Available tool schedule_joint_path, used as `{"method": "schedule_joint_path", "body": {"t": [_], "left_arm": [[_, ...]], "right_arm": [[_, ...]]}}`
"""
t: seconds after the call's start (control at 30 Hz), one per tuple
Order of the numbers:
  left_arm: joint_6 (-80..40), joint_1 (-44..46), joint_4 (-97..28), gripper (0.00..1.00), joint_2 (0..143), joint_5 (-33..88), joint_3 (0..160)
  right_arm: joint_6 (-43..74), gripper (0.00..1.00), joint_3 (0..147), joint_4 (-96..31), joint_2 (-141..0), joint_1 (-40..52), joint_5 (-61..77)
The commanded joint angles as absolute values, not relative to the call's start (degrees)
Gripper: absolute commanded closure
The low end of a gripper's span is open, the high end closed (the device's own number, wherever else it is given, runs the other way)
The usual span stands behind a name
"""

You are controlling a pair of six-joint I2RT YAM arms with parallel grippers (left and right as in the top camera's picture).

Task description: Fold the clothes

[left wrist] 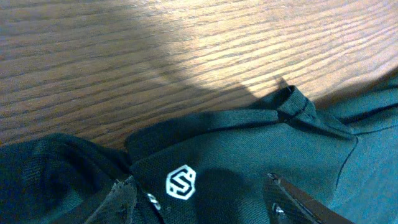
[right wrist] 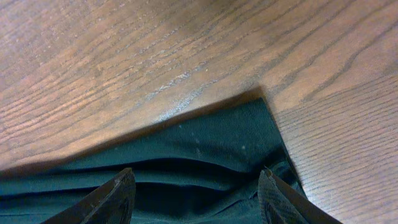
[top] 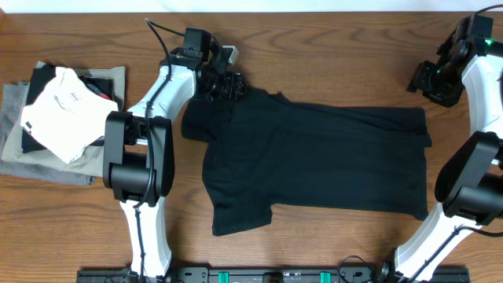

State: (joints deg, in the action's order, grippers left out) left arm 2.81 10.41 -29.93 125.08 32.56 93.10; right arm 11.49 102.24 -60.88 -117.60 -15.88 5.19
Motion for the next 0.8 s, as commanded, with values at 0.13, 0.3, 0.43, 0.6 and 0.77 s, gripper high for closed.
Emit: {"method": "schedule_joint_path", "body": {"t": [0.13,0.3,0.43,0.6,0.77], "left_arm": [[2.98,11.70,-29.98,0.42,125.29,34.11,93.62],[3.01,12.36,-30.06,0.72,125.29,34.04,93.62],[2.98,12.23,-30.06,0.92,125.27,34.00,93.62],[2.98,12.19,-30.33,0.94,124.75,34.00,93.62],[4.62,12.19,-34.44,0.94,121.40,34.00,93.62]], "right_arm": [[10.37,0.39,101.71,-60.69,-117.34,-15.73,5.39],[9.10,0.39,101.69,-60.88,-117.34,-15.73,5.39],[9.10,0.39,101.54,-60.86,-117.34,-15.73,4.64],[9.08,0.39,101.49,-60.86,-117.34,-15.73,4.47],[9.08,0.40,101.47,-61.06,-117.34,-15.73,4.47]]}}
